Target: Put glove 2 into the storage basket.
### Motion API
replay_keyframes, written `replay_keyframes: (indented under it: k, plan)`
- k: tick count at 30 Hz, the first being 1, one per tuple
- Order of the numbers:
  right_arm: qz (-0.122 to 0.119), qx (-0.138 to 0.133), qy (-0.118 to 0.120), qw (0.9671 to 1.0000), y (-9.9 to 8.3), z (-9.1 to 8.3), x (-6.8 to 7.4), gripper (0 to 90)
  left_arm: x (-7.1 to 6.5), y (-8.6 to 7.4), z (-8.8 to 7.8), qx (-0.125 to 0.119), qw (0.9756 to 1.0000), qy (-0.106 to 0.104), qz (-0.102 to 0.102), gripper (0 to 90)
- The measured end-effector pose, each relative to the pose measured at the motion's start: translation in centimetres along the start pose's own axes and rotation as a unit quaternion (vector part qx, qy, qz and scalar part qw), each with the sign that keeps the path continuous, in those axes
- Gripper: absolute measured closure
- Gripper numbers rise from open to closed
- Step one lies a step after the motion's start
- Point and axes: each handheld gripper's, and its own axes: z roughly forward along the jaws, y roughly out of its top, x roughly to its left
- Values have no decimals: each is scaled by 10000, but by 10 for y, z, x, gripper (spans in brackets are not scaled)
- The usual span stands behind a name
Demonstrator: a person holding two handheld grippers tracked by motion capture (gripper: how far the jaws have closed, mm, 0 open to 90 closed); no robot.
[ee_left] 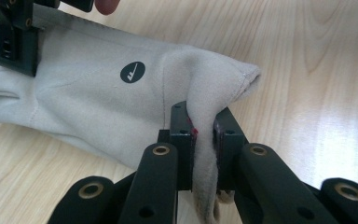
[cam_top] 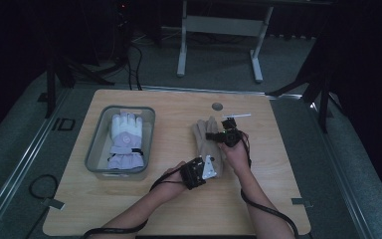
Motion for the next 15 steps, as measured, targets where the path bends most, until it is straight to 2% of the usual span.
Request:
replay_keyframes:
  k: [4,5,6,7,8,9,15]
  plan:
    - [-126,-42,129,9998,9,-7,12,701,1,2,-11,-22,10000,55,3,821]
    - [-164,-75,152,9997,12,-9,17,701,1,2,-19,-46,9999,147,46,821]
    - [-195,-86,164,9996,14,-10,20,701,1,2,-19,-46,9999,147,46,821]
    - [-259,-83,168,9995,17,-12,25,701,3,3,-28,-59,9998,173,4,821]
    - [-259,-83,168,9995,17,-12,25,701,3,3,-28,-59,9998,173,4,821]
    - [-322,-106,189,9992,21,-14,33,700,5,3,-34,-42,9997,218,40,821]
    - [-350,-154,310,9988,33,-16,48,701,12,1,-53,-23,9995,312,-64,821]
